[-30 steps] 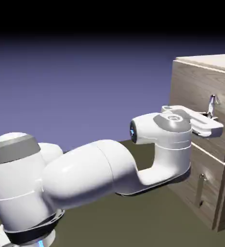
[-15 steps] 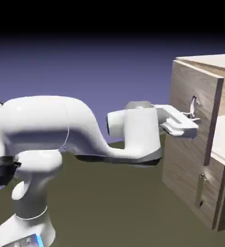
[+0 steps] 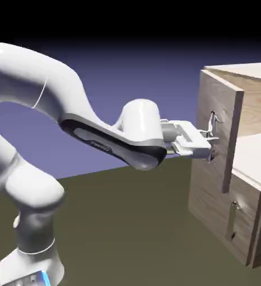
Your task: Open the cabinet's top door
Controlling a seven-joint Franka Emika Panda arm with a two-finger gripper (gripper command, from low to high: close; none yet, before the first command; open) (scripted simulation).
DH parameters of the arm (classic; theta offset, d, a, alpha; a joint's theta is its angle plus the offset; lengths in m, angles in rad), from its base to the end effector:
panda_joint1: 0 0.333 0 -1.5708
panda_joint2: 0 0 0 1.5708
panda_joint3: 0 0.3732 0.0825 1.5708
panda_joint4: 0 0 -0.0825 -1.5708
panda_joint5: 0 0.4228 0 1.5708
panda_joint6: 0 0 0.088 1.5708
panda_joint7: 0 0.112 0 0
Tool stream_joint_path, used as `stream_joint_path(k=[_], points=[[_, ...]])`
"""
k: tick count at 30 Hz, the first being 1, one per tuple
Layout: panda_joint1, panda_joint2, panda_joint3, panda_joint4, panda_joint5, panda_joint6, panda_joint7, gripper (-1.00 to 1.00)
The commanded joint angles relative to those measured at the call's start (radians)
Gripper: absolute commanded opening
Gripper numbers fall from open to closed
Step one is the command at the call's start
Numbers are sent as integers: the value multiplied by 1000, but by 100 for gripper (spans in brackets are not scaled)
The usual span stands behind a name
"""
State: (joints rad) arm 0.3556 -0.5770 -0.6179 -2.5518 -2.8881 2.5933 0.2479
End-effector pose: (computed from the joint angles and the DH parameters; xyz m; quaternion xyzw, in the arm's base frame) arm 0.4110 -0.1227 0.4857 0.3727 0.6022 0.1646 0.6866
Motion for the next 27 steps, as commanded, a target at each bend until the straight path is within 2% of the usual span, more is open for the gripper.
stream_joint_path(k=[1,5,12,27], points=[[-36,10,36,0,-10,3,25,-100],[-177,27,180,-20,20,6,75,-100],[-284,-79,344,-146,324,-80,-122,-100],[-309,-252,687,-319,976,-372,-426,-100]])
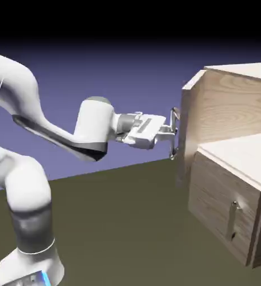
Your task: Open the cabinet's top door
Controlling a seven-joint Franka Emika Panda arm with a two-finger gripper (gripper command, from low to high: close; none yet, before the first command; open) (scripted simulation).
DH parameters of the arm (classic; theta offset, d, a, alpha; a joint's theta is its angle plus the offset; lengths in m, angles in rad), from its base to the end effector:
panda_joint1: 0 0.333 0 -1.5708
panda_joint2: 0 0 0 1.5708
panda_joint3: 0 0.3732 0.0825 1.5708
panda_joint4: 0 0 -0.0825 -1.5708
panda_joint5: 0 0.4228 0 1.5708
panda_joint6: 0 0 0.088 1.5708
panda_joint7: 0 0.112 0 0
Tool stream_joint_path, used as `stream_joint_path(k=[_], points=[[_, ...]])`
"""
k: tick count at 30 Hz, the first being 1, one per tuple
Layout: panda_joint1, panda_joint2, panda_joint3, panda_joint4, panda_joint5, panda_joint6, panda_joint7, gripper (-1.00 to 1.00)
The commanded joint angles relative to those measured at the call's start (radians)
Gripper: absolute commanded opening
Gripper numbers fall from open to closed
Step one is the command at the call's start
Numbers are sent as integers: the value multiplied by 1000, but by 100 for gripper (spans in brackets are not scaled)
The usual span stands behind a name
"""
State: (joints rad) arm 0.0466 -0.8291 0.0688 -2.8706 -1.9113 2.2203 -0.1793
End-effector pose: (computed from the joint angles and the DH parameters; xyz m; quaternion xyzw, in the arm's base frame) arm 0.3243 0.0035 0.4771 0.4928 0.5071 0.0097 0.7071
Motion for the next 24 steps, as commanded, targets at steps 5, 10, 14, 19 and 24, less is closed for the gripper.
stream_joint_path(k=[5,10,14,19,24], points=[[38,-4,128,-5,217,-146,-56,-100],[75,44,273,36,434,-329,-84,-100],[84,129,400,112,598,-502,-83,-100],[56,271,546,247,749,-719,-55,-100],[4,437,673,407,844,-936,-4,-100]])
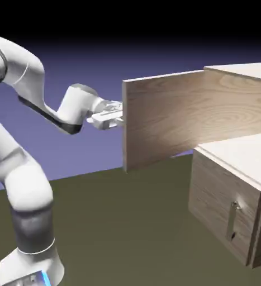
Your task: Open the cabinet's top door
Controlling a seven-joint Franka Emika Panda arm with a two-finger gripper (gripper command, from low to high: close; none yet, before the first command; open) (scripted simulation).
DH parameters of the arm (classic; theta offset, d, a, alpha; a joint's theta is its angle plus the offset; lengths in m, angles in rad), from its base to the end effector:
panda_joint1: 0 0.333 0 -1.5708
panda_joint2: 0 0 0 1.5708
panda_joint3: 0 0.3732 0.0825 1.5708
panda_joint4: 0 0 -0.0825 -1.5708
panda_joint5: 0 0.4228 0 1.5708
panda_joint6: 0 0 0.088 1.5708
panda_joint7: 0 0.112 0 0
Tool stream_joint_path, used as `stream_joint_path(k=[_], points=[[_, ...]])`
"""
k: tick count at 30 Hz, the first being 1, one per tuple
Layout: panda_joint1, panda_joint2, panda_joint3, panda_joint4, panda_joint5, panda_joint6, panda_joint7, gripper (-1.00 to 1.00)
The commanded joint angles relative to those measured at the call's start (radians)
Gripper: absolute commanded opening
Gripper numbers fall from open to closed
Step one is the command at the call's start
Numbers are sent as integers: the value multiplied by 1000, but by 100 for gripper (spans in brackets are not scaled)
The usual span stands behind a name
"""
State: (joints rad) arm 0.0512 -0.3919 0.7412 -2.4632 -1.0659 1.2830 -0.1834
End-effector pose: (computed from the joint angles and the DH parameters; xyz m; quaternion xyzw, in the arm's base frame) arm 0.3264 0.1983 0.4878 0.6172 0.3453 -0.1920 0.6804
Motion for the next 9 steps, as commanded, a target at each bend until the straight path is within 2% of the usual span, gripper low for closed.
stream_joint_path(k=[1,9], points=[[-11,36,23,33,12,-43,13,-100],[-46,310,138,270,62,-349,132,-100]])
